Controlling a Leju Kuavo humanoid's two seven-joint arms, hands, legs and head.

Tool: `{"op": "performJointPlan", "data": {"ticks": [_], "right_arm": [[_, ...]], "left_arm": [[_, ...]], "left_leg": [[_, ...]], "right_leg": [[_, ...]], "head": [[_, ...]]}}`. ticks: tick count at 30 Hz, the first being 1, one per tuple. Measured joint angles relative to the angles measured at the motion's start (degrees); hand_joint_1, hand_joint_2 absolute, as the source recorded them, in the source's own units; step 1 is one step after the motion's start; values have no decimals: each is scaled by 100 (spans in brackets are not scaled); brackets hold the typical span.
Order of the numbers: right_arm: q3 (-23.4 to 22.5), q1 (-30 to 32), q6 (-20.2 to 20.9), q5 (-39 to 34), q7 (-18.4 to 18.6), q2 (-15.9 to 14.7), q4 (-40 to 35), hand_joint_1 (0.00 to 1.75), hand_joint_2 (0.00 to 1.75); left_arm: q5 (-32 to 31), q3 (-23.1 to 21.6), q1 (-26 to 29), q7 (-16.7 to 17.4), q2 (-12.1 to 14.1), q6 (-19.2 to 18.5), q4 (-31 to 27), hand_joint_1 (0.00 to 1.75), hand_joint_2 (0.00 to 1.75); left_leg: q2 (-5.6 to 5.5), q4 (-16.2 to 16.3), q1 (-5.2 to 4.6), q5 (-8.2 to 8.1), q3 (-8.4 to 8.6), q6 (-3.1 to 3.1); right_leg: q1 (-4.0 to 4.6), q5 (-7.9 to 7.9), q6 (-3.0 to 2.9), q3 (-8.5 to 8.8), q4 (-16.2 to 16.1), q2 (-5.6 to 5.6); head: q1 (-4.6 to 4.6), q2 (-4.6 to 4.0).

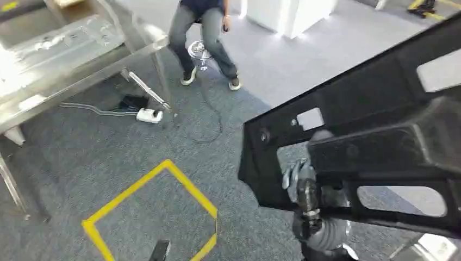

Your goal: Take the parts from the cabinet and place them on the table.

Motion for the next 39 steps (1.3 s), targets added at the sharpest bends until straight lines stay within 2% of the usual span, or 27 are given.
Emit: {"op": "performJointPlan", "data": {"ticks": [1,2,3,5,6,7,8,11,12,13,14,16,17,18,19,21,22,23,27,28,29,31,32,33,35,37,39], "right_arm": [[0,24,2,-44,0,-20,2,175,175],[0,44,9,-94,0,-42,5,175,175],[0,47,22,-125,0,-55,15,175,175],[0,44,31,-171,-7,-77,20,175,175],[0,43,31,-188,-7,-90,20,175,175],[0,40,31,-197,-7,-103,33,175,175],[0,56,33,-202,-15,-112,26,175,175],[0,51,35,-210,-28,-120,31,175,175],[0,45,37,-210,-46,-120,29,175,175],[0,36,52,-217,-52,-120,29,175,175],[0,34,74,-219,-66,-120,29,175,175],[0,33,125,-276,-68,-134,31,175,175],[0,30,135,-313,-68,-140,33,175,175],[0,28,142,-337,-68,-142,44,175,175],[0,20,153,-344,-68,-142,50,175,175],[0,-17,168,-361,-70,-147,50,175,175],[0,-44,173,-363,-70,-147,53,175,175],[0,-53,175,-363,-72,-147,57,175,175],[0,-75,173,-372,-109,-151,79,175,175],[0,-76,170,-379,-151,-151,79,175,175],[-2,-65,170,-387,-188,-151,70,175,175],[-2,-41,166,-392,-276,-153,59,175,175],[-2,-2,166,-392,-286,-162,55,175,175],[-2,30,166,-396,-286,-173,50,175,175],[-2,46,166,-396,-286,-184,48,175,175],[-2,46,166,-396,-286,-186,33,175,175],[-2,49,166,-396,-289,-190,15,175,175]], "left_arm": [[4,-2,-5,0,-16,0,0,0,175],[7,-2,-6,2,-29,0,0,0,175],[20,-2,-1,9,-33,0,0,0,175],[57,-2,11,26,-64,0,0,0,175],[61,-2,13,26,-79,2,0,0,175],[61,-2,14,26,-79,5,2,0,175],[65,-2,-7,28,-81,11,0,0,175],[63,-2,25,26,-81,13,0,0,175],[66,-2,33,26,-79,13,2,0,175],[66,-2,46,22,-110,13,0,0,175],[81,-2,38,15,-112,13,0,0,175],[125,-2,4,-20,-134,24,0,0,175],[157,-2,1,-44,-147,33,0,0,175],[175,-2,8,-68,-160,44,0,0,175],[175,-2,11,-77,-160,46,0,0,175],[181,-2,17,-79,-164,55,0,0,175],[181,-2,14,-83,-166,55,0,0,175],[181,-2,-17,-83,-173,55,0,0,175],[168,-2,-1,-46,-182,42,-2,0,175],[160,-2,27,-17,-186,39,-2,0,175],[149,-2,26,-7,-188,25,-2,0,175],[120,-2,-8,0,-199,-17,-2,0,175],[116,-2,-16,0,-201,-41,-2,0,175],[118,-2,-17,2,-201,-59,-2,0,175],[118,-2,-6,18,-201,-65,-2,0,175],[118,-2,-10,20,-204,-70,-2,0,175],[118,-2,-24,22,-203,-74,-2,0,175]], "left_leg": [[-74,7,-7,-12,2,16],[-156,22,-11,-24,1,22],[-245,43,-10,-42,4,18],[-410,130,10,-97,6,-12],[-498,199,21,-146,-2,-49],[-540,222,33,-163,-35,-76],[-624,333,-8,-192,-96,-114],[-780,264,36,-151,-127,-190],[-733,287,35,-174,-161,-199],[-331,390,-16,-217,-170,-240],[-129,689,11,-379,-320,-278],[-11,1557,48,-726,-802,-325],[6,1881,57,-807,-998,-336],[10,1955,57,-731,-1070,-334],[11,1776,56,-566,-995,-321],[101,942,39,-77,-572,-250],[397,510,-17,72,-351,-177],[485,353,-89,-43,-218,-170],[314,237,-71,-84,-223,-90],[286,162,-15,-60,-147,-65],[261,133,-12,-72,-108,-38],[195,137,-19,-83,-88,18],[156,139,-28,-99,-82,40],[111,145,-34,-115,-71,48],[36,163,-32,-154,-21,39],[-23,215,-22,-219,29,-4],[-72,293,-65,-287,-22,-71]], "right_leg": [[1,-128,3,-244,414,34],[2,-128,15,-425,650,46],[1,17,22,-452,585,49],[-20,546,28,-191,-143,84],[-51,814,37,29,-680,226],[-90,643,37,64,-723,519],[-78,680,24,85,-807,547],[-45,690,-67,98,-800,376],[-92,696,-101,126,-837,306],[-86,693,-124,179,-861,256],[-85,678,-149,208,-873,176],[-69,650,-172,226,-872,12],[-67,634,-173,233,-872,-67],[-64,614,-173,253,-871,-146],[-57,591,-168,280,-872,-211],[-43,538,-164,360,-877,-340],[-30,509,-149,394,-882,-379],[13,476,-106,379,-877,-415],[62,454,-1,485,-972,-587],[3,393,39,480,-915,-403],[6,275,37,405,-718,-150],[14,-102,22,-63,146,30],[17,-222,22,-331,575,51],[17,-207,24,-515,801,56],[13,225,17,-442,405,56],[-1,842,3,-42,-626,64],[12,730,-31,0,-810,89]], "head": [[2,0],[-4,0],[5,0],[5,0],[2,0],[9,0],[22,2],[26,0],[22,2],[-4,0],[-57,0],[-57,0],[-50,0],[-52,0],[-57,0],[-50,0],[-52,0],[-48,0],[-39,0],[-48,2],[-15,0],[18,0],[18,0],[15,2],[18,2],[22,0],[42,2]]}}
